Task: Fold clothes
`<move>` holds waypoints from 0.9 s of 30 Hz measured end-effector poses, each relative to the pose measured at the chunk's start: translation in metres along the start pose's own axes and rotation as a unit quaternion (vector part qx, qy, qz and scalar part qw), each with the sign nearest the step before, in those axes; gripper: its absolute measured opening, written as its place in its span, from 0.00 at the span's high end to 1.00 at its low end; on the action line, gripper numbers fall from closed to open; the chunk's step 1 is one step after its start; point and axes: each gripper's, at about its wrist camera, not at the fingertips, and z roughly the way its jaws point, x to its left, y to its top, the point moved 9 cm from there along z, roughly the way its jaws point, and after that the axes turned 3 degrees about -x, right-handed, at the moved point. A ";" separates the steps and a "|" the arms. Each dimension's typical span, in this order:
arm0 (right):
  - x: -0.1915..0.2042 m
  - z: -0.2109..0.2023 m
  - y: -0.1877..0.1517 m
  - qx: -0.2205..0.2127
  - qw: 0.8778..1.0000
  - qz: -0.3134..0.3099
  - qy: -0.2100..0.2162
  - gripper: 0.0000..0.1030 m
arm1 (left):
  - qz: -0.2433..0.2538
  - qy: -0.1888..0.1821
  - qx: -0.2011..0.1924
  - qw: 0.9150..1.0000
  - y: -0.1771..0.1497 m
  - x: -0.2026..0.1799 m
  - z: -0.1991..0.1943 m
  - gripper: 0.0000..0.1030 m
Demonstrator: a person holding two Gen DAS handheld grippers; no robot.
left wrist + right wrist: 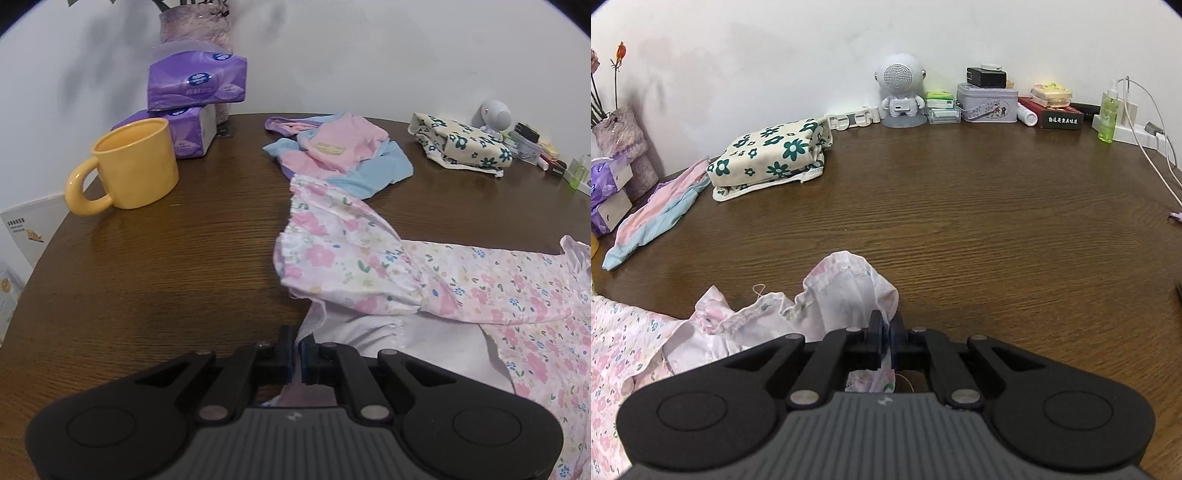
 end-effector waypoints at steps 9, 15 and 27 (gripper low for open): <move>0.000 0.006 0.000 0.006 1.000 0.006 -0.009 0.96 | -0.009 -0.037 -0.011 0.999 0.013 0.004 -0.015 0.95; 0.001 0.009 0.000 0.009 1.000 0.009 -0.019 0.96 | 0.024 -0.046 0.016 0.999 0.010 -0.001 0.004 0.99; 0.010 0.020 0.006 0.013 0.997 0.001 -0.072 0.96 | 0.109 -0.042 -0.010 0.993 0.041 0.015 0.032 1.00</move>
